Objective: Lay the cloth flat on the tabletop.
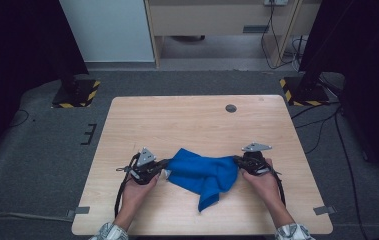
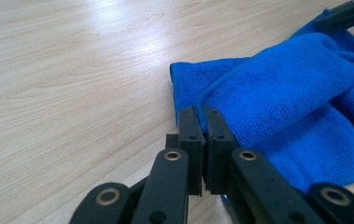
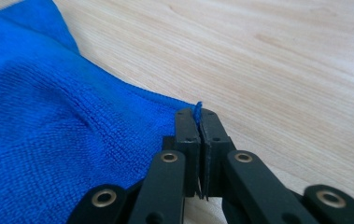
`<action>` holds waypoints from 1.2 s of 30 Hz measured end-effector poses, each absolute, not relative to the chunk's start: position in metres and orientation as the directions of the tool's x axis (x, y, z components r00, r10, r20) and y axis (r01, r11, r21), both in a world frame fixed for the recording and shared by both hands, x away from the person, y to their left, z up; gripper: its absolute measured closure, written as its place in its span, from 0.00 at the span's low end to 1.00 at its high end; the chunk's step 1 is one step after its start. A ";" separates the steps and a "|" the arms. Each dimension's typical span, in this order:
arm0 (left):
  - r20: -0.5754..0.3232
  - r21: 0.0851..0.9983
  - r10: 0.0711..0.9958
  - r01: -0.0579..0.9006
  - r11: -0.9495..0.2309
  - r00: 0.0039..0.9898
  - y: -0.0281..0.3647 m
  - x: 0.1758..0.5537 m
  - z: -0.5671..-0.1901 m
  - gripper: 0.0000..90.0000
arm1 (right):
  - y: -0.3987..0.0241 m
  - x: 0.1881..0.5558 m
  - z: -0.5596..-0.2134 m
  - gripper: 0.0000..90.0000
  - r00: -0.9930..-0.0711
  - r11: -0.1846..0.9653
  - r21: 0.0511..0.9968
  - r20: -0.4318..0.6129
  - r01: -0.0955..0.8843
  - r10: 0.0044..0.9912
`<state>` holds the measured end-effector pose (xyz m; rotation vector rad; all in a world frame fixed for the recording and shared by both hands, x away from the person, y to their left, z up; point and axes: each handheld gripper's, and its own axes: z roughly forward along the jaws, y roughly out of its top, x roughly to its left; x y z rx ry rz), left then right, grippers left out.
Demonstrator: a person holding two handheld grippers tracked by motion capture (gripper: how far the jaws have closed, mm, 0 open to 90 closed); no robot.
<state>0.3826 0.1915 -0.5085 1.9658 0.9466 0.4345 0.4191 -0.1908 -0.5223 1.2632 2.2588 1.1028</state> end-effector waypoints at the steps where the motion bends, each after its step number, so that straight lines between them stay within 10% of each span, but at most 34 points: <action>1: -0.066 0.836 0.760 0.452 -0.312 0.647 0.192 0.383 -0.508 0.97 | -0.192 0.418 -0.521 0.98 -0.554 0.307 0.759 0.084 0.574 0.828; 36: -0.079 0.866 0.785 0.433 -0.252 0.614 0.186 0.413 -0.456 0.97 | -0.214 0.429 -0.467 0.99 -0.581 0.234 0.874 0.066 0.426 0.811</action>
